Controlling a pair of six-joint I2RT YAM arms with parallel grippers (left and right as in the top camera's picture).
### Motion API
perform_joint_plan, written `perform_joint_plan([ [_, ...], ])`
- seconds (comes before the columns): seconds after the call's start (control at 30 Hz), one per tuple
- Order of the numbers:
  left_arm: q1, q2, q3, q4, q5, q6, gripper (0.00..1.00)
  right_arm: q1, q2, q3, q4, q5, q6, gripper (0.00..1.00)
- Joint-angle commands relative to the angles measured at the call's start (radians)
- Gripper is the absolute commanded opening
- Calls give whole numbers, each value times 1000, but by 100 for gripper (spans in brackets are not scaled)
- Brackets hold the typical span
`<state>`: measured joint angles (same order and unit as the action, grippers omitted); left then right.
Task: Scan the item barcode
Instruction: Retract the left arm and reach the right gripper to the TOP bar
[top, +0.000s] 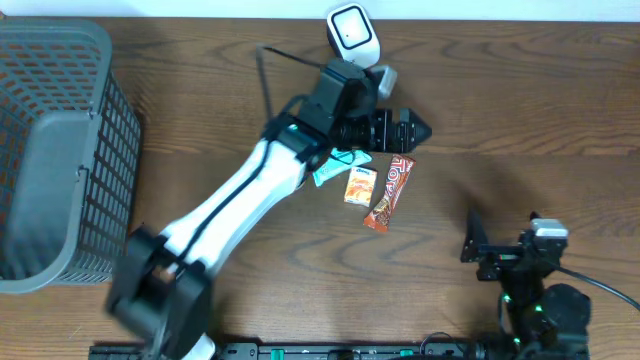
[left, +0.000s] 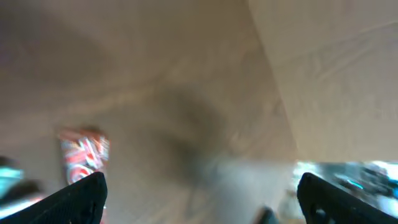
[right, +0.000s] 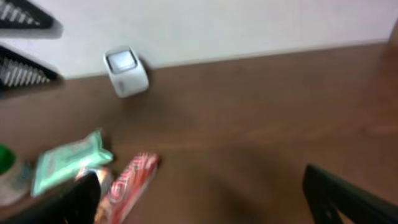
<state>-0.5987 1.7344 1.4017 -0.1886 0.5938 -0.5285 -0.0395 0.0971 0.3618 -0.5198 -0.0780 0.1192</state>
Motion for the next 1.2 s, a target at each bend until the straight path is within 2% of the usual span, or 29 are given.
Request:
perform_joint_plan([
  [0.0, -10, -131, 5, -55, -399, 154, 98, 6, 143, 156, -109, -50, -33, 99],
  [0.13, -5, -266, 5, -137, -718, 264, 98, 6, 415, 358, -295, -22, -68, 99],
  [0.23, 1, -345, 5, -175, -879, 274, 98, 14, 616, 490, -407, 19, -39, 99],
  [0.4, 25, -461, 5, -207, -1039, 274, 98, 127, 889, 649, -509, 109, -38, 99],
  [0.53, 66, -539, 5, -239, -1059, 274, 98, 311, 1033, 715, -529, 267, -38, 99],
  [0.67, 132, -589, 5, -303, -1059, 274, 98, 466, 1137, 723, -527, 346, -50, 99],
  [0.73, 161, -603, 5, -339, -1059, 274, 98, 503, 1175, 723, -521, 315, -45, 99],
  [0.87, 204, -622, 5, -358, -1062, 251, 98, 538, 1235, 723, -457, 54, -33, 99],
  [0.97, 214, -634, 5, -389, -1062, 213, 98, 546, 1276, 723, -404, 50, -65, 99],
  [1.03, 218, -644, 5, -416, -1062, 213, 98, 566, 1307, 723, -403, 126, -65, 99],
  [1.17, 227, -670, 5, -457, -1062, 183, 98, 655, 1394, 723, -408, 407, -64, 99],
])
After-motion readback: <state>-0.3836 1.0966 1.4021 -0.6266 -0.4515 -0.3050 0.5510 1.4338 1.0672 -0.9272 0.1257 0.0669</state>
